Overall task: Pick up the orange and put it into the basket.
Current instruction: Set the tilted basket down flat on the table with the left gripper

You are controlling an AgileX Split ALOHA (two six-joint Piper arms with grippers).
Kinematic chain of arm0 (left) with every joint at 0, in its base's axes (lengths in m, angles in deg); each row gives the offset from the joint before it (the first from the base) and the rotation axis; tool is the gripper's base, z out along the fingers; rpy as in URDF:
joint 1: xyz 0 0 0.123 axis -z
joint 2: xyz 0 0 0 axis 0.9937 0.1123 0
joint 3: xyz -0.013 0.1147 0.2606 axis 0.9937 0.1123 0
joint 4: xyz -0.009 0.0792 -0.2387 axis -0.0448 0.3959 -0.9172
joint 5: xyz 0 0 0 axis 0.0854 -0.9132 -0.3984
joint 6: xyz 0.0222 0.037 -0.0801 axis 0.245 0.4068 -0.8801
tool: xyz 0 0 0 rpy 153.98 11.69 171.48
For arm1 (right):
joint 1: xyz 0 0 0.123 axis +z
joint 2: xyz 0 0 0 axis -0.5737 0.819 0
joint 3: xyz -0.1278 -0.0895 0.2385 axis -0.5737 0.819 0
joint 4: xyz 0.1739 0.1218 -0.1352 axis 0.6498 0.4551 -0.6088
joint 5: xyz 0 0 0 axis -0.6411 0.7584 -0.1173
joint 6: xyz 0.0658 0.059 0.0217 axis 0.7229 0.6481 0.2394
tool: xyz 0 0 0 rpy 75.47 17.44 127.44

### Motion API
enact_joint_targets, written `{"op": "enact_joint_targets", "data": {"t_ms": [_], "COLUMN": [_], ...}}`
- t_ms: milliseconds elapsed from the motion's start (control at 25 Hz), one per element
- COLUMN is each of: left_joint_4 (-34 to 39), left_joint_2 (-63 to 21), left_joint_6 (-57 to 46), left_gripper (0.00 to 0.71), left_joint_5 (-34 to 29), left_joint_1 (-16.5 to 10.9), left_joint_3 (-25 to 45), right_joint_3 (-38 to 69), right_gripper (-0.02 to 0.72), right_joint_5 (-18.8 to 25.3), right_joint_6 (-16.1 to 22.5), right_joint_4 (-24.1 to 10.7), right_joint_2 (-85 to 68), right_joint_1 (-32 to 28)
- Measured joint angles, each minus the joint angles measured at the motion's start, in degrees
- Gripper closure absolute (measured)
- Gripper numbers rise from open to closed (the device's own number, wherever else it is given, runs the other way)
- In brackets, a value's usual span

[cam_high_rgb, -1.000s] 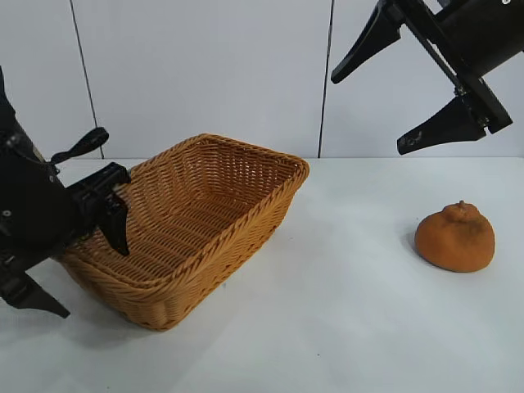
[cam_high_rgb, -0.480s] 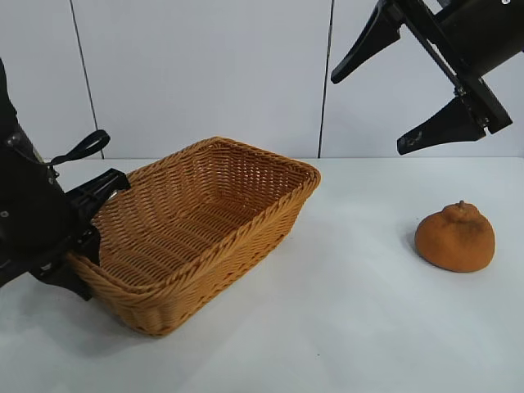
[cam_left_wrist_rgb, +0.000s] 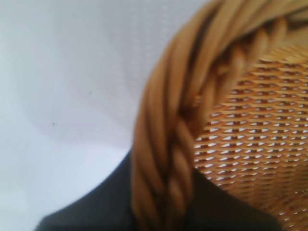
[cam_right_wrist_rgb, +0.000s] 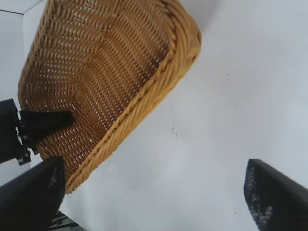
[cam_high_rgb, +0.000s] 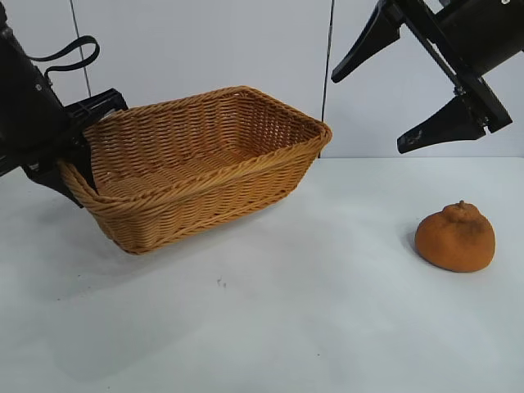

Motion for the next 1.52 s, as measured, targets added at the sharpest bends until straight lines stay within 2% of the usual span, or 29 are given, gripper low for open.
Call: {"op": "enact_joint_targets", "data": {"t_ms": [80, 320, 640, 880, 1160, 1400, 1440, 1520], "left_joint_4": [-0.7, -2.9, -4.7, -4.2, -4.6, -5.2, -5.3, -5.5], "left_joint_2": [3.4, 10.3, 12.8, 13.6, 13.6, 13.6, 13.6, 13.6], "left_joint_6": [8.0, 22.6, 26.9, 25.8, 25.1, 25.4, 25.4, 25.4], "left_gripper": [0.625, 0.625, 0.625, 0.625, 0.625, 0.625, 0.618, 0.553], "left_joint_5": [-4.7, -15.1, -18.0, -17.0, -10.7, -8.8, -8.7, -8.6], "left_joint_1": [-0.1, 1.5, 1.9, 1.4, 1.2, 1.2, 1.2, 1.2], "left_joint_3": [-5.4, -17.0, -19.1, -17.4, -11.2, -10.4, -10.4, -10.4], "right_joint_3": [0.0, 0.0, 0.0, 0.0, 0.0, 0.0, 0.0, 0.0], "right_gripper": [0.010, 0.010, 0.010, 0.010, 0.010, 0.010, 0.010, 0.010], "right_joint_5": [0.0, 0.0, 0.0, 0.0, 0.1, 0.1, 0.1, 0.1], "right_joint_6": [0.0, 0.0, 0.0, 0.0, 0.0, 0.0, 0.0, 0.0], "right_joint_4": [0.0, 0.0, 0.0, 0.0, 0.0, 0.0, 0.0, 0.0], "right_joint_2": [0.0, 0.0, 0.0, 0.0, 0.0, 0.0, 0.0, 0.0], "right_joint_1": [0.0, 0.0, 0.0, 0.0, 0.0, 0.0, 0.0, 0.0]}}
